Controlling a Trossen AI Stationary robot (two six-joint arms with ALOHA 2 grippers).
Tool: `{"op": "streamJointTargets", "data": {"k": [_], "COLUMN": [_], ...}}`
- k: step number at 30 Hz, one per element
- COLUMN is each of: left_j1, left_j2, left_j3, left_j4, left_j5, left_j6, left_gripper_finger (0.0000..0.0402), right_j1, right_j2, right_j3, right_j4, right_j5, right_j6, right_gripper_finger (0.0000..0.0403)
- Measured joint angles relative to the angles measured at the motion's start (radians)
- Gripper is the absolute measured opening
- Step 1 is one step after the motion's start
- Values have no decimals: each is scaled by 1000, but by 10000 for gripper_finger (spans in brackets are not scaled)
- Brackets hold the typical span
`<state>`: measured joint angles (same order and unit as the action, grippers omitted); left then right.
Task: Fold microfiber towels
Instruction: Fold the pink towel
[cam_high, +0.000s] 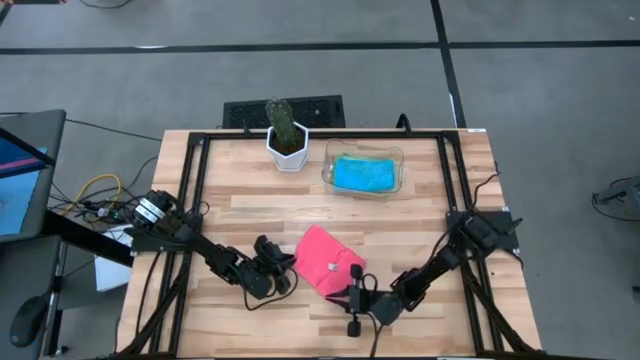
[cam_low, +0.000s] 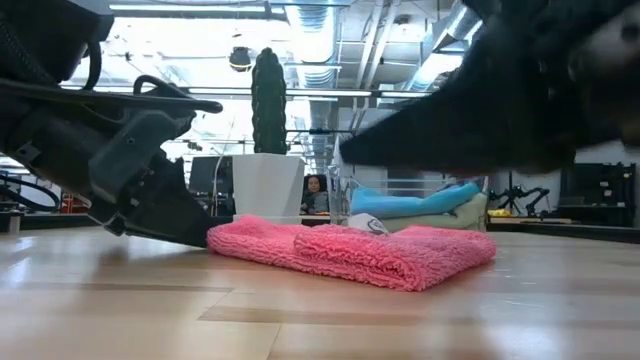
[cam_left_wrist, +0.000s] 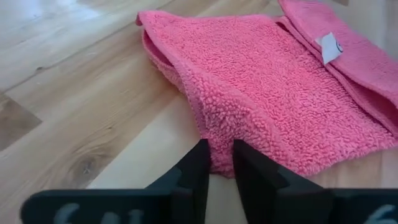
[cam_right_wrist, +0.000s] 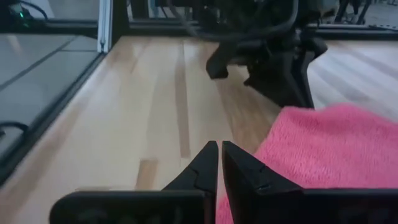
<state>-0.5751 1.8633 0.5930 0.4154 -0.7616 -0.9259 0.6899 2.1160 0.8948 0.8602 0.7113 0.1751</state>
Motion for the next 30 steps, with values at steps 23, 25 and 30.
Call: {"op": "streamJointTargets", "data": {"k": [23, 25, 30], "left_j1": [35, 30, 18], "left_j2": [-29, -29, -32], "left_j3": [214, 261, 378], "left_j4": [-333, -425, -576], "left_j5": [115, 95, 64], "left_j6": [30, 24, 39], "left_gripper_finger": [1, 1, 0], "right_j1": [-19, -27, -31], "right_j2": [-35, -35, -35], "right_j3": [1, 1, 1], "right_j4": [-132, -148, -162], "right_j5": [46, 47, 8], "right_j6": [172, 173, 176], "right_gripper_finger": [47, 47, 47]}}
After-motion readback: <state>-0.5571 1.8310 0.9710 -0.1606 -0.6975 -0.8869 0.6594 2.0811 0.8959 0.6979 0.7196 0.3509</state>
